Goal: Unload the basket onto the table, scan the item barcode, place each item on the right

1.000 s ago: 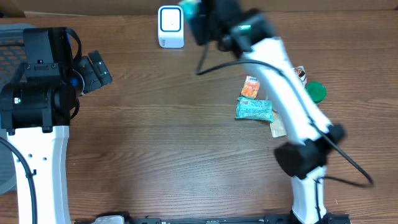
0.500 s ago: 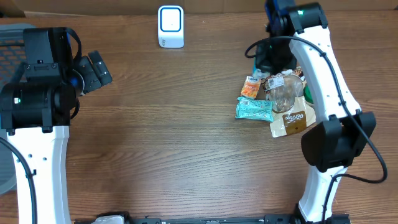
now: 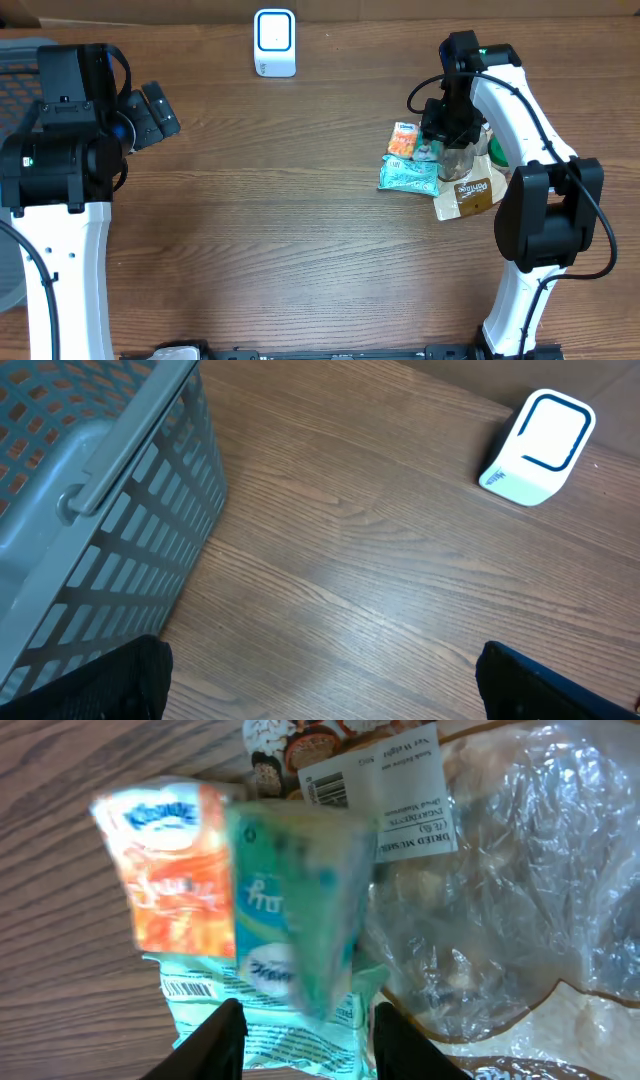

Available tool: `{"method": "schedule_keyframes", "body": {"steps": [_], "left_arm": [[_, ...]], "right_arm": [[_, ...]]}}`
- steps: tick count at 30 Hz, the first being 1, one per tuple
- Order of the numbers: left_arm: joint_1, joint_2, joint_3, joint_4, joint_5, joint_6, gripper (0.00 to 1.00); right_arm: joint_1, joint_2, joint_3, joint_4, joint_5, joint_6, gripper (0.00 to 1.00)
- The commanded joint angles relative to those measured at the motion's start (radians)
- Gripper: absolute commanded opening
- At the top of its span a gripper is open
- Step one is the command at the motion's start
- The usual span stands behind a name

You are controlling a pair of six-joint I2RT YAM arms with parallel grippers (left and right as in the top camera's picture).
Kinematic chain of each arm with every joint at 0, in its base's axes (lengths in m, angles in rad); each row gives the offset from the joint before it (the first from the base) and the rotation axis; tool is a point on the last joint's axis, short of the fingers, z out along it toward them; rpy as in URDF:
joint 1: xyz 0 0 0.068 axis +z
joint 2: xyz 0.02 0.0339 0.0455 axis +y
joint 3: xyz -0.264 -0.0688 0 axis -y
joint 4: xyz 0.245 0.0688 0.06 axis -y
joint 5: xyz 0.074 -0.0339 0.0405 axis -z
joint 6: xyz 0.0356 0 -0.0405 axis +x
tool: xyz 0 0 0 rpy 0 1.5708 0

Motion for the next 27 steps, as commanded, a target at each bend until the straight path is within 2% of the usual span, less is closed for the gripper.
{"method": "schedule_keyframes", "body": {"steps": [1, 7, 9, 11, 18, 22, 27], "left_arm": [[0.004, -0.01, 0.008, 0.003, -0.011, 0.022, 1.0], [0.004, -0.01, 0.008, 0.003, -0.011, 0.022, 1.0], [0.004, -0.01, 0.008, 0.003, -0.011, 0.022, 0.99], [0.004, -0.01, 0.008, 0.003, -0.011, 0.022, 0.99], [0.004, -0.01, 0.008, 0.003, -0.011, 0.022, 0.99], [0.004, -0.01, 0.008, 0.003, -0.011, 0.022, 1.0], [0.004, -0.01, 0.008, 0.003, -0.011, 0.022, 1.0]], "right_arm": [[0.0, -0.039, 0.034, -0.014, -0.008, -0.016, 0.4], [0.026, -0.252, 0.108, -0.098, -0.032, -0.048, 0.46], [0.047, -0.395, 0.144, -0.166, -0.04, -0.042, 0.61], [0.063, -0.538, 0.158, -0.204, -0.096, -0.04, 1.0], [0.065, -0.789, 0.158, -0.212, -0.151, -0.059, 1.0], [0.066, -0.914, 0.158, -0.279, -0.085, -0.039, 1.0], [0.063, -0.997, 0.144, -0.253, 0.06, 0.038, 1.0]]}}
